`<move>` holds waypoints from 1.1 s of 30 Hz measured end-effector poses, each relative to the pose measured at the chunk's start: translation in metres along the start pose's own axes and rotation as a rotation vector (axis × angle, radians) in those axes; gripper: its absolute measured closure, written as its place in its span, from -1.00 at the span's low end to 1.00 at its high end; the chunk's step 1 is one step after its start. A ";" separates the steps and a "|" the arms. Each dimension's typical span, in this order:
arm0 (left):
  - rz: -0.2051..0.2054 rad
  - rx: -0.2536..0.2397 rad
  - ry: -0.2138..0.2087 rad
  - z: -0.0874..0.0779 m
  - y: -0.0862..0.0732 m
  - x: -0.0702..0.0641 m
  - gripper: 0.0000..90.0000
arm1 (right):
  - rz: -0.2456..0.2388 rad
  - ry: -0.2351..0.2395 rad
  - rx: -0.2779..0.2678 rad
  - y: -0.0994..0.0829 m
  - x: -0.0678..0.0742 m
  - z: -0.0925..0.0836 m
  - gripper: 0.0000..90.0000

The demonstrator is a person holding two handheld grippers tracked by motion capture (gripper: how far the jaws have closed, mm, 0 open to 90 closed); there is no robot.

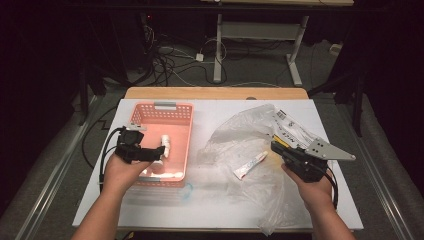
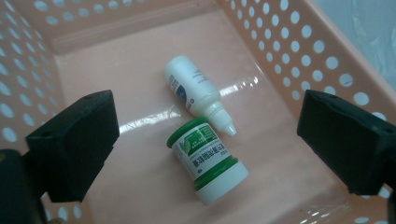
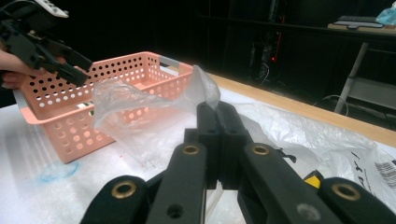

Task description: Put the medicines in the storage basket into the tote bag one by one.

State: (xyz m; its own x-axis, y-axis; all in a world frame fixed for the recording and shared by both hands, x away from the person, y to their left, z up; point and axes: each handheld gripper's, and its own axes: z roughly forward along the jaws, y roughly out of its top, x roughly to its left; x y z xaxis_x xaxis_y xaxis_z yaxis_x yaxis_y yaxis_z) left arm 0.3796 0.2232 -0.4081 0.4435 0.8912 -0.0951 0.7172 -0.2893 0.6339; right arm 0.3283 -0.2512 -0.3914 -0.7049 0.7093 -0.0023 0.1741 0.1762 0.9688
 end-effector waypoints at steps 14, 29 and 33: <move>-0.110 0.254 -0.032 0.031 0.020 0.017 -0.49 | 0.003 0.001 -0.002 0.000 -0.001 0.000 1.00; -0.299 0.480 -0.090 0.055 0.019 0.029 -0.18 | 0.001 -0.002 -0.006 0.001 0.000 -0.002 1.00; -0.296 0.512 -0.096 0.060 0.020 0.025 -0.03 | 0.001 -0.004 -0.006 0.001 0.000 -0.002 1.00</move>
State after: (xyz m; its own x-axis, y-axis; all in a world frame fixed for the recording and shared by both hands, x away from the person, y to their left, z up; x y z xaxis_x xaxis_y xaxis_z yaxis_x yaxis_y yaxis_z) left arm 0.4367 0.2188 -0.4437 0.2148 0.9308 -0.2956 0.9749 -0.1864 0.1214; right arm 0.3266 -0.2522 -0.3897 -0.7022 0.7120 -0.0020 0.1711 0.1714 0.9702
